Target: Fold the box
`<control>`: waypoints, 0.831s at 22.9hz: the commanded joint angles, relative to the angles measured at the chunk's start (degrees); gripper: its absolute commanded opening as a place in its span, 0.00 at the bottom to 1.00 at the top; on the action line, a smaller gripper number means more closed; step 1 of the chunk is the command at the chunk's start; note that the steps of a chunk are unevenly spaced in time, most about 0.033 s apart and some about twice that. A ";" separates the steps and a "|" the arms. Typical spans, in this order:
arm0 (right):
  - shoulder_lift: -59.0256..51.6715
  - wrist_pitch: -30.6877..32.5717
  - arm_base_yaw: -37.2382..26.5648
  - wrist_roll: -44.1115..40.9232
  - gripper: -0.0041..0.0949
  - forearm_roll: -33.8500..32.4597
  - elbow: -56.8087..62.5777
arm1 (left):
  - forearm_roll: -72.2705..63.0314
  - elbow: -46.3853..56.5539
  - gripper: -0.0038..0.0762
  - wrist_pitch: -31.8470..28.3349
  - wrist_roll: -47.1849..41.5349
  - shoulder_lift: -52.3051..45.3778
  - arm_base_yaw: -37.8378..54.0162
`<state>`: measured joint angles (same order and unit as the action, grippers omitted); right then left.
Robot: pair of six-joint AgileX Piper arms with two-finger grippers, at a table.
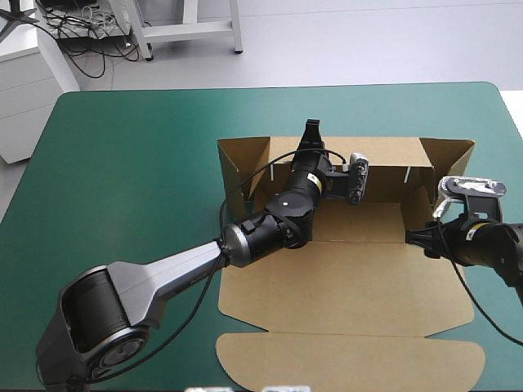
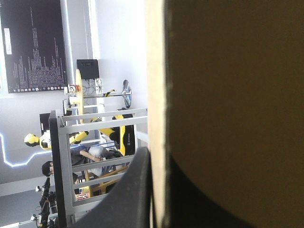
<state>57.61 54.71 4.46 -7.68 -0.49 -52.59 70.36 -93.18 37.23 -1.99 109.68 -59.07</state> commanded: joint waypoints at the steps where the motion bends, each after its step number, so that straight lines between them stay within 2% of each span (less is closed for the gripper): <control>1: -0.46 -1.74 0.14 -0.15 0.60 -3.53 -6.19 | 1.39 -1.64 0.04 -0.26 -1.03 -3.06 -0.53; 5: 0.64 -2.36 0.02 -4.24 0.60 -10.64 -18.22 | 1.18 -1.64 0.04 -0.26 -1.03 -3.06 -0.56; 8: 3.73 -0.50 0.02 -8.80 0.60 -18.66 -26.93 | -0.12 -1.64 0.04 -0.26 -1.03 -3.06 -1.16; 11: 10.40 3.07 0.02 -9.09 0.60 -22.73 -37.09 | 0.40 -1.64 0.04 -0.41 -1.03 -2.47 -2.30; 17: 28.47 11.79 0.02 -7.04 0.60 -22.83 -53.41 | 1.40 -1.64 0.04 1.61 -4.94 -0.14 -4.04; 19: 33.34 11.43 -0.27 -7.18 0.60 -22.83 -56.38 | 3.34 -1.64 0.04 2.16 -5.51 -0.05 -5.07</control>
<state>89.04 68.22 4.51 -15.46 -21.43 -104.85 73.53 -93.56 41.67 -5.76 111.68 -62.16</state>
